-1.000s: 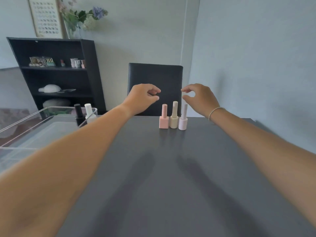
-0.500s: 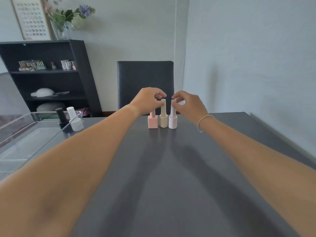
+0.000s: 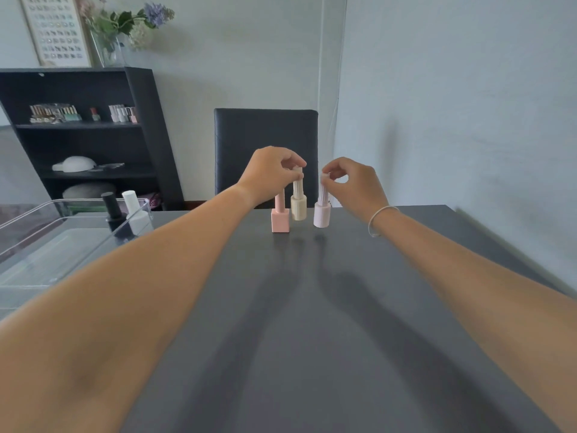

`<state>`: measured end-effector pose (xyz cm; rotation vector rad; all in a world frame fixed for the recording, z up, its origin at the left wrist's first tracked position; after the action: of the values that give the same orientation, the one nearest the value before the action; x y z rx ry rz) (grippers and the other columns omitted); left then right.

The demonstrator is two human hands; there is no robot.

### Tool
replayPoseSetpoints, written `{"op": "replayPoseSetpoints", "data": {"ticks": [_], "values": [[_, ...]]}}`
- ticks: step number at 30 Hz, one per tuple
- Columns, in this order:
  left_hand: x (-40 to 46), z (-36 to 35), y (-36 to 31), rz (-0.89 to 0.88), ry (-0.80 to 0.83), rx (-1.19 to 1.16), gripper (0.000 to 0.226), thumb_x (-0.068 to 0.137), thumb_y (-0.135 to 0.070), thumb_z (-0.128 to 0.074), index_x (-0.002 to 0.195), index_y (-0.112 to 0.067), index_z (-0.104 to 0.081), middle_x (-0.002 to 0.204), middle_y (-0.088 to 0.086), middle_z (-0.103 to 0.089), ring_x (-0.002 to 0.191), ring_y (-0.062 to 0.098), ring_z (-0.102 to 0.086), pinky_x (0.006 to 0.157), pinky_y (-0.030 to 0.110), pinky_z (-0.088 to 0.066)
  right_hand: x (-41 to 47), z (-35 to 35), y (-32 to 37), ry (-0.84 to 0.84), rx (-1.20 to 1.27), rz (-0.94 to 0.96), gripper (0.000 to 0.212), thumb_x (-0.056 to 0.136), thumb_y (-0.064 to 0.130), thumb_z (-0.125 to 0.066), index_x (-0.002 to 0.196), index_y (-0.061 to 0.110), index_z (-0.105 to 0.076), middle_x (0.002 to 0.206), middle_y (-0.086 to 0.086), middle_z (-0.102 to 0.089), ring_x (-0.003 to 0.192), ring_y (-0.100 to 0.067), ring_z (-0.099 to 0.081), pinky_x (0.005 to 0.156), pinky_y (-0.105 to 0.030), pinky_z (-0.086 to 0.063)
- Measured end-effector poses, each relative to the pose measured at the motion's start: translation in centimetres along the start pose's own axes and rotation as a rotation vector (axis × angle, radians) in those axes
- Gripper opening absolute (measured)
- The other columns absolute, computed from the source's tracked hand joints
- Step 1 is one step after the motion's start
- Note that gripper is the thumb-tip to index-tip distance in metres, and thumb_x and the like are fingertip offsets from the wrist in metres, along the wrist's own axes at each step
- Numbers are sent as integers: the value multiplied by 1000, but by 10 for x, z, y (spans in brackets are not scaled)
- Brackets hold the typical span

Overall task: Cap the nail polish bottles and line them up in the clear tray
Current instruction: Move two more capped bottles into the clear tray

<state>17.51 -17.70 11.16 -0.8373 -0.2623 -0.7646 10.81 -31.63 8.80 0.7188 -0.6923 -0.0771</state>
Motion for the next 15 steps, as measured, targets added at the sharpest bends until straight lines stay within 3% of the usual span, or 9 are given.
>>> {"op": "replayPoseSetpoints", "data": {"ticks": [3, 6, 8, 12, 15], "values": [[1, 29, -11, -25, -74, -35, 17, 85, -16, -62, 100, -16, -68, 94, -5, -64, 86, 5, -57, 70, 6, -38, 5, 12, 15, -23, -6, 11, 7, 85, 25, -56, 89, 23, -61, 82, 8, -61, 83, -16, -60, 62, -18, -43], [0, 66, -19, -27, -152, -90, 17, 85, -16, -61, 101, -15, -68, 95, -5, -65, 86, 6, -58, 75, 12, -44, 13, 15, 43, -27, -13, 55, 11, 85, 24, -55, 92, 20, -63, 84, 6, -62, 85, -15, -60, 71, -20, -45], [-5, 94, -19, -18, -191, -163, 19, 86, -13, -61, 103, -11, -66, 94, -1, -65, 78, 9, -59, 72, 17, -52, 18, 12, 66, -20, -10, 93, 12, 85, 22, -55, 93, 18, -63, 85, 4, -63, 85, -14, -60, 76, -22, -44], [-22, 155, -3, 11, -275, -231, 21, 86, -11, -62, 107, -9, -64, 89, -3, -64, 76, 6, -63, 64, 12, -53, 25, -8, 120, -17, 39, 175, 14, 86, 23, -56, 95, 15, -64, 88, 5, -62, 83, -12, -58, 77, -23, -47], [-41, 203, 23, 41, -337, -186, 19, 85, -13, -63, 104, -13, -65, 89, -4, -65, 75, 6, -65, 65, 13, -54, 27, -35, 161, 6, 95, 233, 14, 86, 22, -55, 95, 14, -64, 90, 4, -63, 81, -8, -56, 72, -15, -44]]}}
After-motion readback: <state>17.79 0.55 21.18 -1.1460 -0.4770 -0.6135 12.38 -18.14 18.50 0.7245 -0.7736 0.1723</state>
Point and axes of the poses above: each hand's wrist, its own x-axis towards the middle knuckle, its own z-axis out of the back of the hand, y = z × x, the point moved 7 cm from there along x, towards the middle knuckle
